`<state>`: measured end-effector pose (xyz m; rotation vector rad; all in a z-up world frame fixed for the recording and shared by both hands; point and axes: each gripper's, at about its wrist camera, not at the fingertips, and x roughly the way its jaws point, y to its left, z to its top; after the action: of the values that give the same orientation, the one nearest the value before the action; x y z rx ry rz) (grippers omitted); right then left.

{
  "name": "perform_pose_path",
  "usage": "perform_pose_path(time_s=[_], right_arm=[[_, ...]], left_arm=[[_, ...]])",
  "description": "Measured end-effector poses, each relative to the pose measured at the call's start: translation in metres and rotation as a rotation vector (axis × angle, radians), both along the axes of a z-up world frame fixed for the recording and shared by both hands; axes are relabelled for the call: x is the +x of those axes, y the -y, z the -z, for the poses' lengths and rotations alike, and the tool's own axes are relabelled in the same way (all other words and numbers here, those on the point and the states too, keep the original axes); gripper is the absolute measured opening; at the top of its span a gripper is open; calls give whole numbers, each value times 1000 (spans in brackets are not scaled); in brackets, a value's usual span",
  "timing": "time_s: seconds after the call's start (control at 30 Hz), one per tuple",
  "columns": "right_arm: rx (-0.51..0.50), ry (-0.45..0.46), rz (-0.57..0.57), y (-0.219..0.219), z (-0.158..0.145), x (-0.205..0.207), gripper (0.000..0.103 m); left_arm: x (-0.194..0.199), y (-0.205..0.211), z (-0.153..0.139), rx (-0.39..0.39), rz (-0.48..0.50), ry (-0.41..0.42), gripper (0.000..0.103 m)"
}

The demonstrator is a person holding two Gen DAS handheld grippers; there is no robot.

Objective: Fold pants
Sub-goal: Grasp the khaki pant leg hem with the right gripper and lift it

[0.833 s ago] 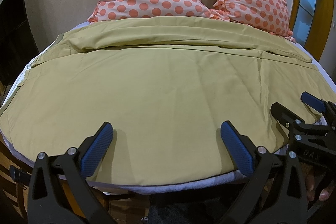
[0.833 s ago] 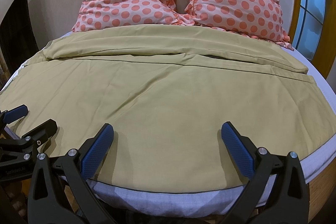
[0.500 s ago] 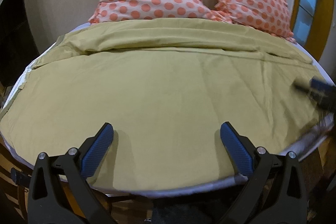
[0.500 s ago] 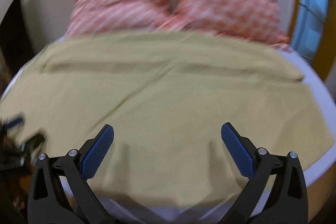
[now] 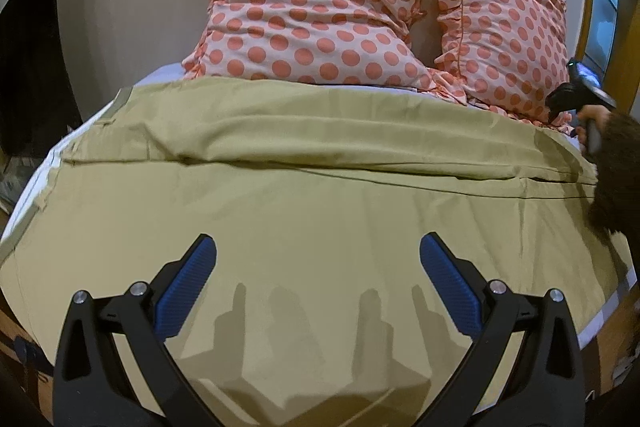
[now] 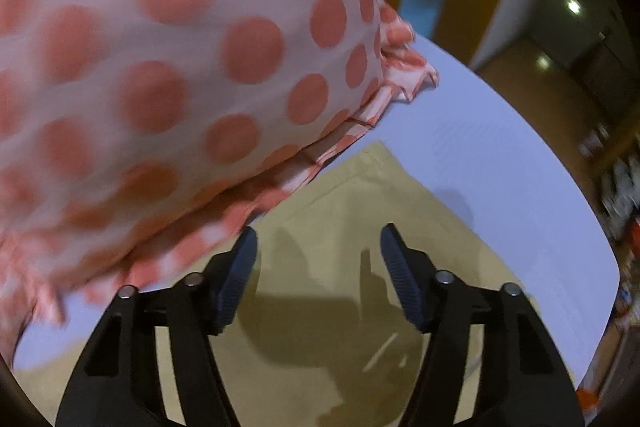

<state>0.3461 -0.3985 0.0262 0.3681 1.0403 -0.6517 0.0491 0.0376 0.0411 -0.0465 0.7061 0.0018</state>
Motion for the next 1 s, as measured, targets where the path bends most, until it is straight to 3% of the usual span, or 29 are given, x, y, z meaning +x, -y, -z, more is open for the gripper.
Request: perform_pose_path(time_s=[0.07,0.23,0.33,0.4,0.47,0.6,0.67,0.8,0.9,1.0], right_arm=[[10,-21,36,6,13,5,61],[-16,44,59,15,28,5,60],[-14,110,-39,14,36,-3,37],[-7,168,-94,20,42,-20,15],[70,236,-101,31,47,-39,6],[270,391,-90,53,53,-98,4],[370,520,-102,60,48,-150,4],[522,673,-118,49,42,-251,3],[602,692,-83,45,51,-314,4],[709,620,-37,43,60,-317,7]], left_arm=[[3,-1,1,10,6,9,101],[15,-5,5,-20,9,4,101],[16,-6,8,-35,2,-5,101],[14,-8,9,-42,-5,-1,101],[10,-12,9,-54,-17,0,101],[1,-21,7,-82,-29,9,101],[-6,-28,5,-98,-39,22,101],[-19,-46,-5,-139,-68,65,101],[-20,-56,-17,-153,-87,101,101],[-15,-60,-30,-157,-88,125,101]])
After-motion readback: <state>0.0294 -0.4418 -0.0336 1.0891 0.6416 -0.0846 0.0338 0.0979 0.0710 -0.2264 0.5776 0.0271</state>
